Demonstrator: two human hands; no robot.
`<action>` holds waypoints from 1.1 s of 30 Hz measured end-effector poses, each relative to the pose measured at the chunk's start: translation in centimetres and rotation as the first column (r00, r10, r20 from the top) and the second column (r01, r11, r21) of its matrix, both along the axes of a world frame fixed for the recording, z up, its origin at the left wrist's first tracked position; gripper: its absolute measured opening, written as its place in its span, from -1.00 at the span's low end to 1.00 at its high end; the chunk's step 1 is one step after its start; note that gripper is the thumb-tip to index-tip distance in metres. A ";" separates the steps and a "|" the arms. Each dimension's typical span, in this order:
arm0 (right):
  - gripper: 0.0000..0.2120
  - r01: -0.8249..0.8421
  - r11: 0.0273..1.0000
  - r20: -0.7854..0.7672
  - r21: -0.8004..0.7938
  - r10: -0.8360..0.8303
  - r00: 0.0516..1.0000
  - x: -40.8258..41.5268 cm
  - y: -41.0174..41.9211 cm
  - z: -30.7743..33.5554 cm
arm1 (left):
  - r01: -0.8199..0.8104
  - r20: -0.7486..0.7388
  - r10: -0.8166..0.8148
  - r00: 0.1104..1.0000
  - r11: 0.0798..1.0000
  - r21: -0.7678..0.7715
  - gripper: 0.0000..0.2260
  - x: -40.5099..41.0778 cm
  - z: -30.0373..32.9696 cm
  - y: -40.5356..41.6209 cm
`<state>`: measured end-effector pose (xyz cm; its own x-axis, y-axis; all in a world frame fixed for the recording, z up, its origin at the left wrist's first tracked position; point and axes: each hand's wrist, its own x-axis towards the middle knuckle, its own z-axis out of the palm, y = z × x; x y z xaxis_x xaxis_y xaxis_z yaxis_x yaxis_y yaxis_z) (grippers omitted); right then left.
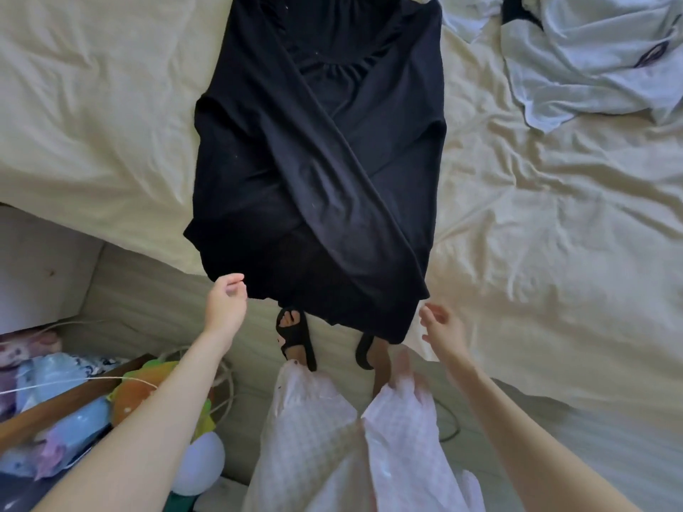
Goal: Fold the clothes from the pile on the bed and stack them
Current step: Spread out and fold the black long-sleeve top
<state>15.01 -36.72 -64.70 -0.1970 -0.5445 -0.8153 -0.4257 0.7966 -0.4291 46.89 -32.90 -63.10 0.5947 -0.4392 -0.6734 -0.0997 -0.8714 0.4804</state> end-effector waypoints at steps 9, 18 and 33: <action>-0.86 0.324 0.940 0.034 -0.109 -0.322 0.946 4.1 3.5 -2.7 | 0.163 0.215 -0.119 0.969 0.965 -0.204 -0.57 10.0 -2.5 -4.3; -0.76 0.217 0.976 -0.077 0.008 -0.216 0.973 5.7 4.5 -4.5 | 0.329 -0.109 -0.322 0.940 0.943 0.056 -0.65 12.5 -5.5 -2.1; -0.68 0.332 0.904 -0.273 -0.270 -0.403 0.873 5.3 9.6 -2.5 | 0.076 0.018 -0.074 0.997 0.981 -0.179 -0.79 10.0 -3.6 4.8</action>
